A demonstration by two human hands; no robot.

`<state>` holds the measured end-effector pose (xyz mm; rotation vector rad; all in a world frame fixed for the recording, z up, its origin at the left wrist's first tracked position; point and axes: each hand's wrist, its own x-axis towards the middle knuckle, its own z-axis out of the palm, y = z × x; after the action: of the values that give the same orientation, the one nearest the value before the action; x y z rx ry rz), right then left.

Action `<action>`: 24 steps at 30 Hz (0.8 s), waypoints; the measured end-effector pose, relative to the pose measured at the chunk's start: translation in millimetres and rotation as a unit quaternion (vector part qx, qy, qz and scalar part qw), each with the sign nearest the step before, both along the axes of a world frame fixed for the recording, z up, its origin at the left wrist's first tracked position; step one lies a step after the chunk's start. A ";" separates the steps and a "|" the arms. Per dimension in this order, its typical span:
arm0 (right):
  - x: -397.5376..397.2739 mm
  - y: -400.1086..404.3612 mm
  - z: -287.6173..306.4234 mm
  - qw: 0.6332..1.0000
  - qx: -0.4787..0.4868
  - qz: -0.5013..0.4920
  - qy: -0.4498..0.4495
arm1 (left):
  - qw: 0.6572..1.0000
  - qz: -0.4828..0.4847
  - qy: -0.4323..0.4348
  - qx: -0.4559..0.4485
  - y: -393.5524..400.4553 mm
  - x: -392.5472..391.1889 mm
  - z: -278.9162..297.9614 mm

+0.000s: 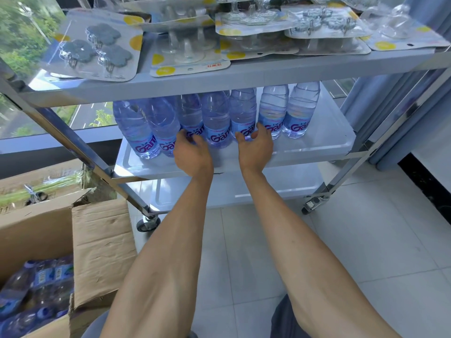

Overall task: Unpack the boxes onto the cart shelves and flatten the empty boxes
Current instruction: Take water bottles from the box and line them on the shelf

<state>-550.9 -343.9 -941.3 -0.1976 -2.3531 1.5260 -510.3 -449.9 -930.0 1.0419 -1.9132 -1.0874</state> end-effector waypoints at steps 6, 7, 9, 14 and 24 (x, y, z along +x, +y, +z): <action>-0.6 -11.9 1.2 1.000 -0.019 -0.018 0.001 | 0.994 0.002 0.069 -0.081 -6.9 -4.2 39.9; -1.6 -11.9 0.8 1.000 -0.018 -0.024 -0.002 | 0.993 0.004 0.073 -0.088 -10.1 -9.4 51.3; -1.6 -11.6 0.3 0.999 -0.008 -0.033 -0.005 | 0.995 -0.002 0.035 -0.095 -19.8 -21.5 69.1; 1.8 -12.9 -2.1 0.999 -0.004 -0.054 0.002 | 0.990 -0.031 -0.093 -0.100 -36.1 -34.9 77.9; 15.3 -18.2 11.0 0.992 -0.059 -0.028 0.106 | 0.982 -0.043 -0.066 -0.170 -36.4 -19.2 78.5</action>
<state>-535.7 -362.1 -930.3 -0.1229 -2.0792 1.5783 -529.5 -486.3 -851.5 0.8626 -2.1731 -0.7151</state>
